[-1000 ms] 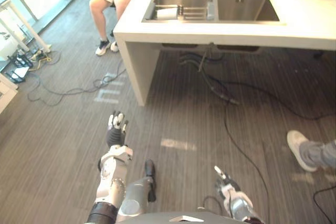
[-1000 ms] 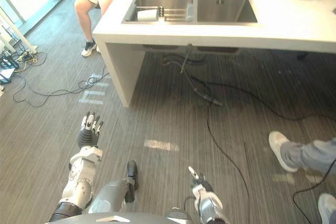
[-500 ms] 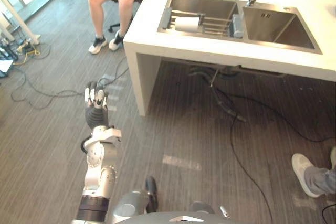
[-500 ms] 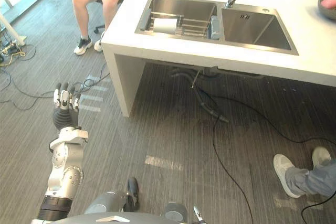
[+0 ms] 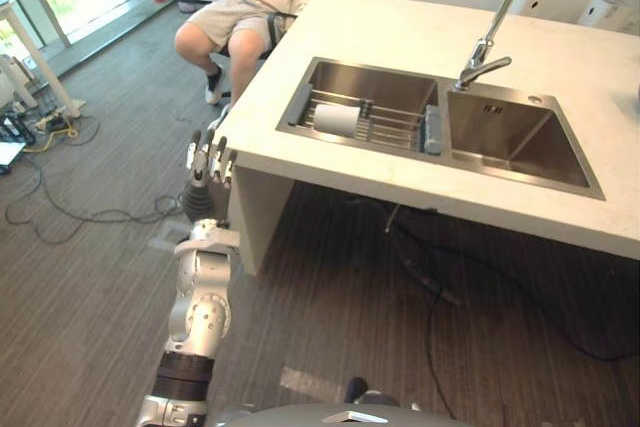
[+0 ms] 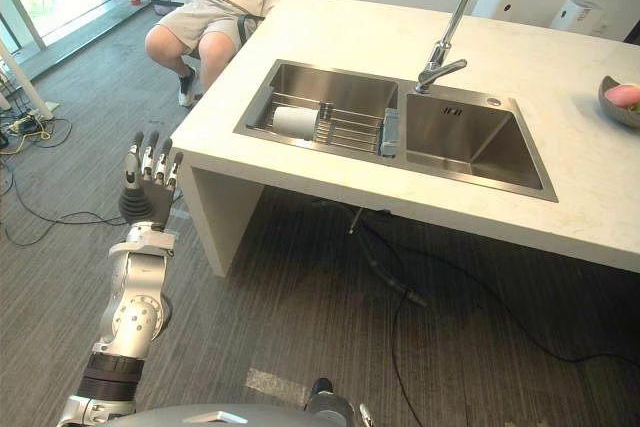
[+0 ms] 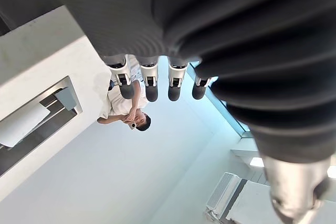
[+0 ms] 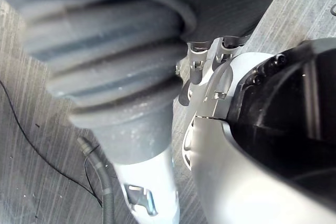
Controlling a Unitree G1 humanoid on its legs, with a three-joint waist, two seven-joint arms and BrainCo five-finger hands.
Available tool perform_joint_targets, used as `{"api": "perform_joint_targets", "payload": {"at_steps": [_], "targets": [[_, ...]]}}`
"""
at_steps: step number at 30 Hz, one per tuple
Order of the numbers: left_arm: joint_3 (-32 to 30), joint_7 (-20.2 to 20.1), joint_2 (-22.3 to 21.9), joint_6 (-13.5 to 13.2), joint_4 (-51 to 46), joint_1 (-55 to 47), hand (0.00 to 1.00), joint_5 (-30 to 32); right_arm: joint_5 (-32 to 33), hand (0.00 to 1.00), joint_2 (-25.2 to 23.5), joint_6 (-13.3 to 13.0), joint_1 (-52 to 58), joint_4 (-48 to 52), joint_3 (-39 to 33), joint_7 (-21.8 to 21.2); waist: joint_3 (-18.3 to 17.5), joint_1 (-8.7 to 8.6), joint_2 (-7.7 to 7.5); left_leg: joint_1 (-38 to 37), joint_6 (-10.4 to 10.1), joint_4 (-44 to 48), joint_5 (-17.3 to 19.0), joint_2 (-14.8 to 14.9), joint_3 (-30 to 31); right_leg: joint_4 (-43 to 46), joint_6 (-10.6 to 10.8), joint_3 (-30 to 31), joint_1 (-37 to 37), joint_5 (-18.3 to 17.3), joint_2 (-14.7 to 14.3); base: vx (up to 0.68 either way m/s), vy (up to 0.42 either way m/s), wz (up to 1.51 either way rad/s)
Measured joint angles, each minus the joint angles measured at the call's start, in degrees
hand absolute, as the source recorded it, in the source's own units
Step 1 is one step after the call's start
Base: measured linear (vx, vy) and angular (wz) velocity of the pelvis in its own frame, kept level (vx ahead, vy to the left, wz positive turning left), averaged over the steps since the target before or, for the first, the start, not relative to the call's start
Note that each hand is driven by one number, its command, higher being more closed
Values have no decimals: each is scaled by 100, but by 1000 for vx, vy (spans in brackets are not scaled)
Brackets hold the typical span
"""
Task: Walk over to the sink, pick up the cup, carry it to the dishwasher, place the cup inside the dishwasher, then close the dishwasher door
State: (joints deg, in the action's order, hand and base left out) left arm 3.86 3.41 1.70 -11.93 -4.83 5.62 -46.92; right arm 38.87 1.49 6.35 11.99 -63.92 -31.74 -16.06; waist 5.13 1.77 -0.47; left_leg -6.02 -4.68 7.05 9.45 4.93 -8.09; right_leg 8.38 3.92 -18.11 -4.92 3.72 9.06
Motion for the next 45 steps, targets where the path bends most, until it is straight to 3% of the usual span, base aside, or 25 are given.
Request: {"api": "perform_joint_targets", "payload": {"at_steps": [6, 10, 13, 14, 15, 18, 19, 20, 21, 23, 24, 25, 27, 29, 32, 34, 35, 36, 37, 38, 39, 41, 43, 45], "targets": [[32, 5, -1, 56, 0, 0, 0, 22, 1, 0, -6, -1, 0, 9, 7, 2, 7, -35, 11, -37, 11, 1, 7, -2, -87, 23, 0, 35, 0, 0, 4, -1, 0, -3], [161, 51, 0, 446, 0, 2, 0, 259, 11, 0, 9, -9, 14, 93, 162, 33, 30, -127, 61, -192, 49, -16, 31, -23, -187, 104, 25, 84, 72, -25, 58, -16, 7, -7], [443, 259, 2, 767, 0, 8, 0, 520, 22, 0, 12, -62, 62, 258, 383, 342, 8, -229, 96, -341, 107, -90, 142, -40, -321, 233, 43, 163, 66, -104, 104, -46, 21, -16], [563, 374, 15, 863, 0, 13, 0, 638, 10, 0, 21, -111, 63, 283, 464, 550, -56, -301, 137, -383, 112, -211, 144, -25, -474, 359, 34, 178, -28, -201, 160, 12, -22, -4], [693, 502, 13, 913, 0, 59, 0, 764, -117, 0, 15, -94, 31, 273, 457, 762, -168, -368, 84, -388, 113, -312, 144, -4, -627, 585, 17, 186, -185, -352, 194, 33, -44, 3], [830, 754, -53, 923, 8, 184, 0, 1071, -576, 0, 74, -75, 46, 226, 484, 911, -229, -441, 225, -205, 131, -30, 202, 205, -694, 1073, -48, 133, -449, -762, 143, 94, -103, 6], [813, 774, -62, 923, 35, 182, 0, 1105, -611, 0, 119, -58, 54, 221, 551, 920, -250, -436, 231, -191, 110, 198, 205, 262, -741, 1072, -36, 115, -413, -837, 100, 162, -144, 12], [755, 801, -42, 957, 138, 234, 0, 1110, -695, 0, 177, -22, 43, 207, 693, 977, -201, -464, 194, 402, 325, 1606, 216, 479, -912, 1131, -35, 41, -367, -955, 126, 164, -199, 14], [726, 867, -74, 983, 142, 166, 0, 1109, -732, 0, 278, 19, 64, 217, 778, 1045, -106, -465, 264, 930, 763, 2960, -99, 751, -806, 1040, -71, -4, -83, -949, 45, 183, -208, 15], [586, 866, -155, 982, 101, 136, 0, 1111, -728, 0, 445, 18, 60, 242, 858, 1082, 144, -339, 517, 1429, 514, 4470, -888, 1171, -374, 771, -296, 13, 562, -1110, -217, 230, -150, -15], [579, 863, -202, 973, 29, 108, 0, 1111, -729, 0, 533, 13, 64, 244, 860, 1107, 151, -258, 618, 1594, 279, 4907, -693, 1186, -271, 756, -313, 36, 764, -1206, -261, 281, -80, -26], [583, 814, -211, 960, -230, 24, 0, 1107, -770, 0, 582, 6, 36, 270, 876, 1104, 165, -247, 643, 1749, 288, 4948, -342, 1090, -415, 698, -319, 48, 978, -1309, -254, 246, -40, -18], [559, 734, -209, 937, -730, -131, 0, 1096, -786, 0, 585, 3, -89, 361, 1020, 1098, 166, -150, 612, 1848, 291, 4141, -41, 859, -758, 594, -331, 163, 1145, -1380, -243, 239, -28, -32], [510, 722, -211, 936, -1121, -276, 0, 1058, -918, 0, 585, -12, -247, 486, 1138, 1082, 179, -22, 586, 1897, 209, 2989, -32, 553, -803, 531, -310, 335, 1259, -1438, -217, 255, 19, -51], [501, 682, -211, 945, -1449, -485, 0, 1030, -989, 0, 589, -53, -331, 497, 1102, 1063, 212, 91, 530, 1810, -70, 1552, -567, 316, -831, 540, -111, 404, 1537, -1602, -143, 310, 106, -25], [496, 568, -209, 949, -1473, -522, 0, 991, -876, 0, 584, -127, -349, 489, 1036, 1027, 207, 139, 538, 1602, -63, 966, -912, 306, -946, 538, 81, 449, 1736, -1803, -143, 325, 204, -11], [496, 482, -198, 948, -1470, -520, 0, 989, -876, 0, 570, -157, -338, 462, 937, 1028, 191, 131, 549, 1427, 195, 665, -1107, 286, -953, 547, 187, 503, 1848, -1993, -153, 285, 223, -16], [487, 440, -99, 950, -1452, -532, 0, 989, -876, 0, 491, -178, -333, 433, 850, 1028, 153, 146, 307, 1382, 585, 692, -1166, 101, -1101, 524, 292, 559, 1889, -2082, 55, 345, 255, -22], [474, 434, -42, 945, -1454, -532, 0, 991, -875, 0, 413, -197, -333, 431, 831, 1023, 74, 158, 233, 1385, 611, 682, -1068, -2, -1172, 463, 298, 582, 1887, -2088, 164, 338, 230, -25], [443, 388, 55, 927, -1453, -513, 0, 1007, -824, 0, 273, -230, -350, 371, 774, 1019, -4, 173, 19, 1451, 701, 728, -876, -160, -1254, 309, 280, 608, 1880, -2037, 292, 405, 224, -17], [405, 385, 137, 924, -1426, -499, 0, 1016, -754, 0, 187, -231, -409, 184, 607, 1010, -56, 139, -73, 1531, 738, 820, -699, -246, -1248, 230, 307, 653, 1871, -1832, 355, 416, 239, -10], [406, 388, 178, 925, -1363, -461, 0, 1120, -698, 0, 167, -274, -423, -19, 279, 1014, -112, 131, -69, 1432, 799, 730, -526, -401, -1223, 418, 251, 663, 1804, -1507, 464, 380, 243, 1], [366, 407, 208, 912, -1330, -369, 0, 1271, -656, 0, 194, -430, -354, -9, -8, 1019, -206, 94, 20, 1189, 870, 429, -460, -551, -1203, 1763, 433, 708, 1247, -1289, 675, 294, 201, 13], [327, 492, 323, 886, -1220, -251, 0, 1362, -660, 0, 181, -504, -354, -7, -149, 1025, -179, 13, 63, 833, 894, 230, -383, -651, -1134, 3686, 776, 848, 574, -894, 739, 337, 166, 17]]}}
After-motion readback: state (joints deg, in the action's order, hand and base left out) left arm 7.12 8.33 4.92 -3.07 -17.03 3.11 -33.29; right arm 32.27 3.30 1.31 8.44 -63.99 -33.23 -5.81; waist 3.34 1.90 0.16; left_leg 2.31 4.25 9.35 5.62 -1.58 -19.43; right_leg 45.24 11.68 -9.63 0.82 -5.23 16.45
